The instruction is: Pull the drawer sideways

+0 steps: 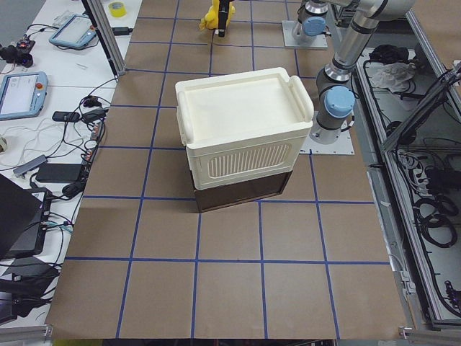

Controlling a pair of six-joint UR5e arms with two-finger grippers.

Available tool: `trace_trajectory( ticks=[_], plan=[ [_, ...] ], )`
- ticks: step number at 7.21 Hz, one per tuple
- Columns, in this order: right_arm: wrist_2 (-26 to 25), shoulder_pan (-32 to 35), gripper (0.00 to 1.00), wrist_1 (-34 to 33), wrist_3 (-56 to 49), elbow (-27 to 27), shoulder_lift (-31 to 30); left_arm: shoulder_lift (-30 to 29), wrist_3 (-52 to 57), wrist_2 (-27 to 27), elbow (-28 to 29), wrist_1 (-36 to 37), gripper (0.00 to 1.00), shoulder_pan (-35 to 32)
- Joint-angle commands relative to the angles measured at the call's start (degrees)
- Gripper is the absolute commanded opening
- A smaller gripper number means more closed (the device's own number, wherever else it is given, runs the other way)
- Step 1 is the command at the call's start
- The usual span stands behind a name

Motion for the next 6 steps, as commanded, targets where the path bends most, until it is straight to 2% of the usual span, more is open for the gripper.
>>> trace_trajectory(
  ticks=[1,5,6],
  plan=[
    [0.0,0.03,1.0,0.0,0.0,0.0,0.0,0.04,-0.12,-0.03,-0.12,-0.05,1.0,0.0],
    [0.0,0.03,1.0,0.0,0.0,0.0,0.0,-1.01,-0.82,0.14,-0.12,0.04,1.0,0.0],
    [0.0,0.03,1.0,0.0,0.0,0.0,0.0,-2.14,-2.57,2.67,-0.99,0.13,1.0,0.0]
  ],
)
